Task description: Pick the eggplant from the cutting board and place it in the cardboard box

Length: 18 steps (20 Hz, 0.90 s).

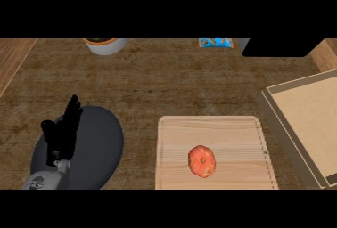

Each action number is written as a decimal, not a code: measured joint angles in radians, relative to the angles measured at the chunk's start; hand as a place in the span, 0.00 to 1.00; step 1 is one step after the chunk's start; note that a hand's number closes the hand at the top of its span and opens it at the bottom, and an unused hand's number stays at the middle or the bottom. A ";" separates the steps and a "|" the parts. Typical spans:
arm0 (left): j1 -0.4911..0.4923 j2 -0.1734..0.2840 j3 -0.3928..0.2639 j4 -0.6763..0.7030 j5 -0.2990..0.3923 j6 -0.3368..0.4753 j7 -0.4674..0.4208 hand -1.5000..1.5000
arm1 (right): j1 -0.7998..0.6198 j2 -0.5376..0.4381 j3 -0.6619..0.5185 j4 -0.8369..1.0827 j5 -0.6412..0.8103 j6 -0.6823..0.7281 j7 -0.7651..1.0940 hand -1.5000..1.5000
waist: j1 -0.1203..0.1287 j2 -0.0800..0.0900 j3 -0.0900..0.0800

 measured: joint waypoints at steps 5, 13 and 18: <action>-0.031 -0.018 0.002 0.037 -0.016 -0.002 -0.008 0.50 | -0.123 0.107 0.057 0.168 0.100 0.009 0.012 0.00 | 0.013 0.004 0.000; -0.024 -0.025 -0.001 0.030 -0.024 -0.013 -0.006 0.50 | -0.215 0.195 0.084 0.341 0.086 0.099 0.000 0.00 | 0.022 0.006 0.002; -0.024 -0.027 0.004 0.030 -0.022 -0.013 -0.005 0.50 | -0.238 0.218 0.066 0.360 -0.030 0.200 0.026 0.00 | 0.021 0.006 0.002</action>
